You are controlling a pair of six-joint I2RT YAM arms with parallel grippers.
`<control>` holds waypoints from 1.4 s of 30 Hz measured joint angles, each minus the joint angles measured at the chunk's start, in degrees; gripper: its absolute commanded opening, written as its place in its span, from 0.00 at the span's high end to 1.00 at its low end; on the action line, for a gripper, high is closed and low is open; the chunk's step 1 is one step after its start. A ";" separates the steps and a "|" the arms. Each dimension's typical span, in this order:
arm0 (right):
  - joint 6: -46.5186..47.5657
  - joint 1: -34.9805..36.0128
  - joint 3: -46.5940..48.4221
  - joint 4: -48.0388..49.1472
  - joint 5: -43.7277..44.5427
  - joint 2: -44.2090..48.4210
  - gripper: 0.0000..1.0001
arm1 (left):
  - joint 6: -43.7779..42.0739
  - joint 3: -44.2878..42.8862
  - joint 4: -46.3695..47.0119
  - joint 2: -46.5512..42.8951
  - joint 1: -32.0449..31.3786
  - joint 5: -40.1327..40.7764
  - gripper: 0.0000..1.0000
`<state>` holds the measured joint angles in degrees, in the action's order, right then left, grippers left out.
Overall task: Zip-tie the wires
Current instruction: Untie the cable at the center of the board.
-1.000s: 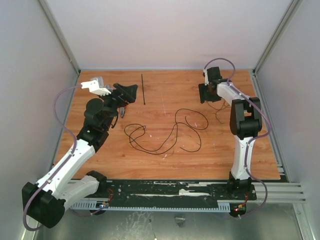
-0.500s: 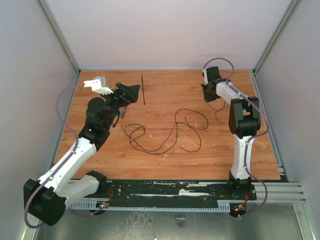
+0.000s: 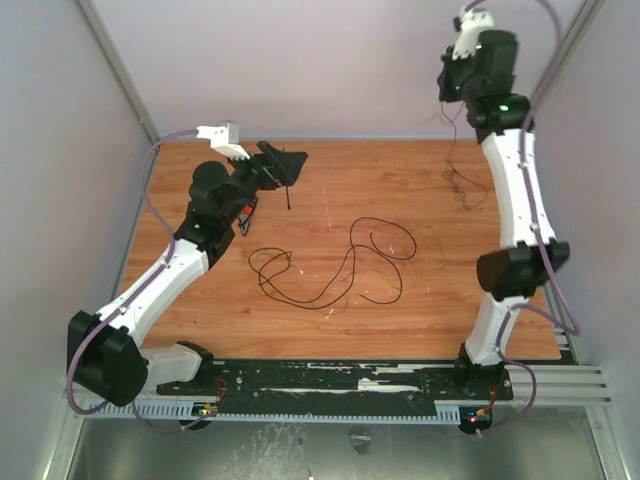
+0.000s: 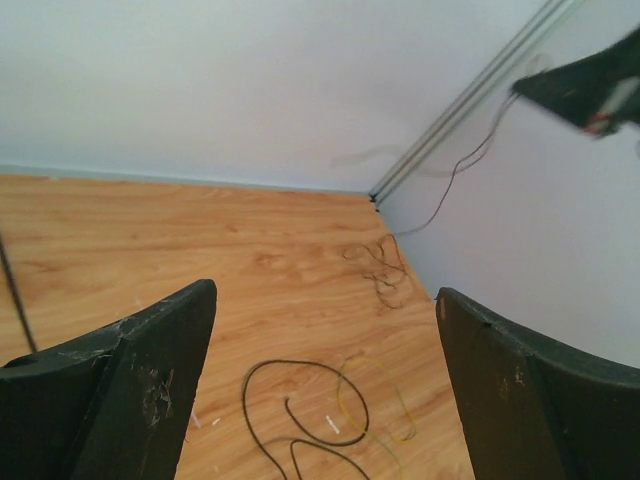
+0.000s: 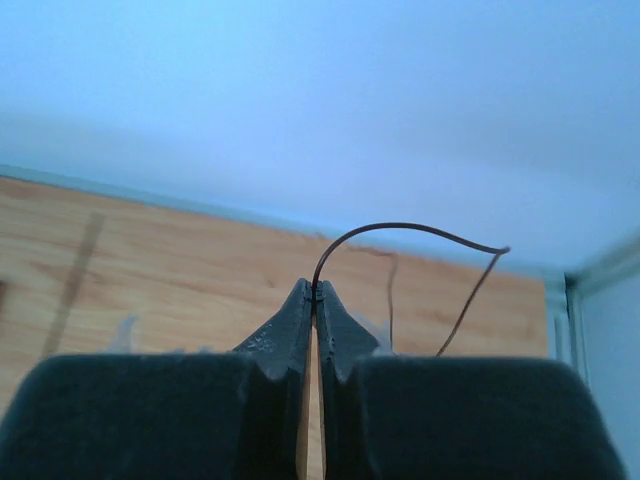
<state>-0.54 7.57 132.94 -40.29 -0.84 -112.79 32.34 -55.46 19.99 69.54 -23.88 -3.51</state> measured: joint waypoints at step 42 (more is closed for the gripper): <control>-14.25 0.04 4.15 23.89 -38.10 3.23 1.00 | -2.99 -16.72 7.72 38.45 -6.21 -12.35 0.04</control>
<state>-14.79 7.62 137.10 -16.40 -38.94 -109.56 29.34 -72.18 27.70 107.98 -30.09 -15.86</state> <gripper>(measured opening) 0.006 0.960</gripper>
